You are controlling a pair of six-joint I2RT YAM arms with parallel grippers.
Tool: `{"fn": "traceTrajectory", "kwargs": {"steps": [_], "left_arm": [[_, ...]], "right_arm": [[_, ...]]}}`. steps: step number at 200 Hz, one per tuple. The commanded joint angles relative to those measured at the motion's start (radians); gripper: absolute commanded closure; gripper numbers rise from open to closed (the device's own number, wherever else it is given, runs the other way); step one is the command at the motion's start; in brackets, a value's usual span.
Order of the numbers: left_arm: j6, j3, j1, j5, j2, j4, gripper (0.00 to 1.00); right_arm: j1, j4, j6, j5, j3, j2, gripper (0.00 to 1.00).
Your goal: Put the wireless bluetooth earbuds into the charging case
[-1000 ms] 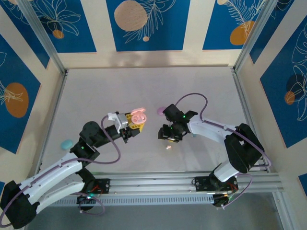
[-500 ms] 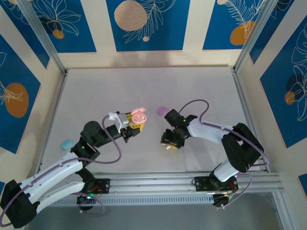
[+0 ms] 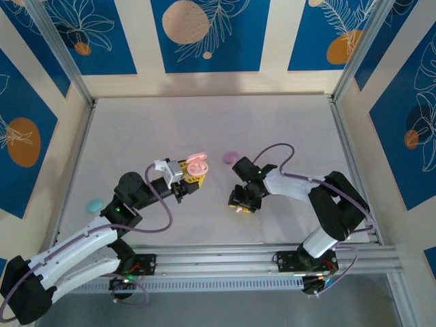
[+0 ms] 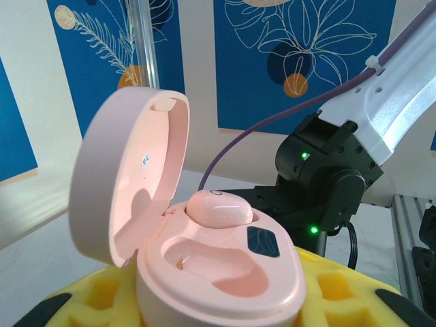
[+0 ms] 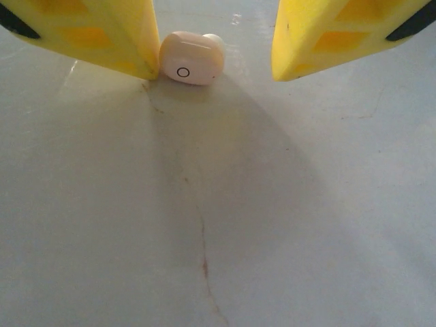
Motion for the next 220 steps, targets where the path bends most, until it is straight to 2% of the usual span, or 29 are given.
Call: {"fn": "traceTrajectory", "kwargs": {"steps": [1, 110, 220], "left_arm": [[0.004, 0.015, 0.001, 0.003, 0.005, 0.024, 0.7], [-0.003, 0.012, 0.002, 0.004, 0.003, 0.028, 0.7], [-0.006, 0.006, 0.001, 0.001, -0.004, 0.03, 0.7]], "right_arm": [[0.007, -0.025, -0.04, 0.044, 0.042, 0.024, 0.53], [0.037, -0.07, -0.168, 0.079, 0.139, 0.109, 0.64], [0.053, -0.151, -0.155, 0.139, 0.195, 0.128, 0.68]]}}
